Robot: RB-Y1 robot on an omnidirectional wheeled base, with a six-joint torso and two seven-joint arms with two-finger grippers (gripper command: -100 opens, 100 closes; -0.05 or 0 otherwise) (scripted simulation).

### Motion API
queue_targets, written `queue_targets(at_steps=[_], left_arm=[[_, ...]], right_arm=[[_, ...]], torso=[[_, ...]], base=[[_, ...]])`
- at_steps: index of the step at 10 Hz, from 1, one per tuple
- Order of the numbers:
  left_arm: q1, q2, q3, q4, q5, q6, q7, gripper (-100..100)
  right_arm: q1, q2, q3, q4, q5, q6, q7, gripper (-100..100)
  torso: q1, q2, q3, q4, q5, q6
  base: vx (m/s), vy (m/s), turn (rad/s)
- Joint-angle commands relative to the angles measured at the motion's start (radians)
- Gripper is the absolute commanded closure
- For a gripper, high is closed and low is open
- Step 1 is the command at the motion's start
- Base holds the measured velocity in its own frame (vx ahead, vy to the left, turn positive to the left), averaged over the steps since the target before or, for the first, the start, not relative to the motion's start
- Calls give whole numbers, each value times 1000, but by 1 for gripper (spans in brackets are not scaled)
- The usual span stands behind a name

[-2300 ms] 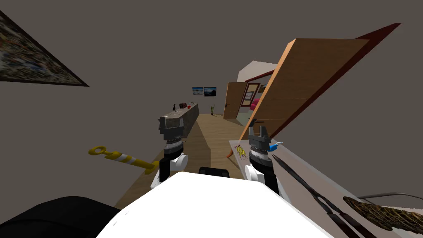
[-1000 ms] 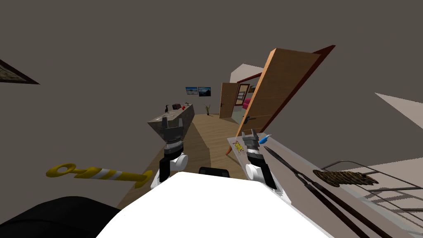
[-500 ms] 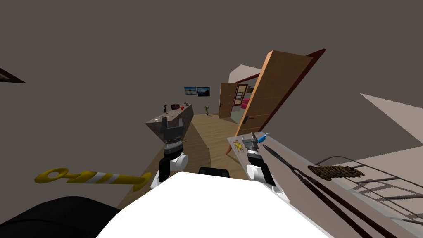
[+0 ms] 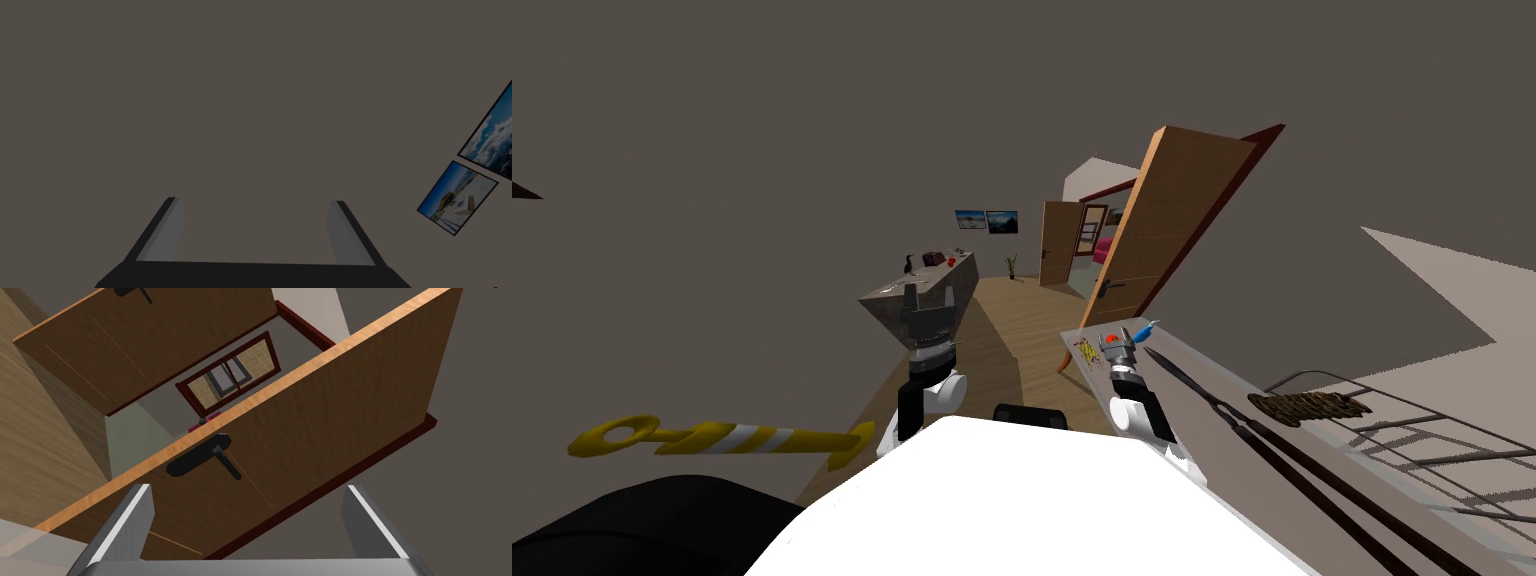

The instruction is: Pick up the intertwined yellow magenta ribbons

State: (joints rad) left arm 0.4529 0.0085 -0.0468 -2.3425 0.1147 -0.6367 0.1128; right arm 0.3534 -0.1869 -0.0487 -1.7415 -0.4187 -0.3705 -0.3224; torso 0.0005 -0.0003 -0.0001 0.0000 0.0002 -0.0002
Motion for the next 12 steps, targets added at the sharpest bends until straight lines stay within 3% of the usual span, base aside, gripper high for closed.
queue_targets(at_steps=[1,2,9,12], left_arm=[[0,0,0,0,0,0,0,0],[0,0,0,0,0,0,0,0],[0,0,0,0,0,0,0,0],[0,0,0,0,0,0,0,0]], right_arm=[[-12,1,-16,46,-50,41,-19,-100],[-12,1,-16,46,-66,41,-19,-100],[-70,16,-69,228,-263,161,-87,-100],[-84,21,-83,278,-339,191,-104,-100]], torso=[[0,0,0,0,0,0],[0,0,0,0,0,0],[0,-1,0,0,0,0],[0,-1,-1,0,0,0]], base=[[-1,8,-50],[1,8,-21],[8,6,-27],[12,4,-18]])
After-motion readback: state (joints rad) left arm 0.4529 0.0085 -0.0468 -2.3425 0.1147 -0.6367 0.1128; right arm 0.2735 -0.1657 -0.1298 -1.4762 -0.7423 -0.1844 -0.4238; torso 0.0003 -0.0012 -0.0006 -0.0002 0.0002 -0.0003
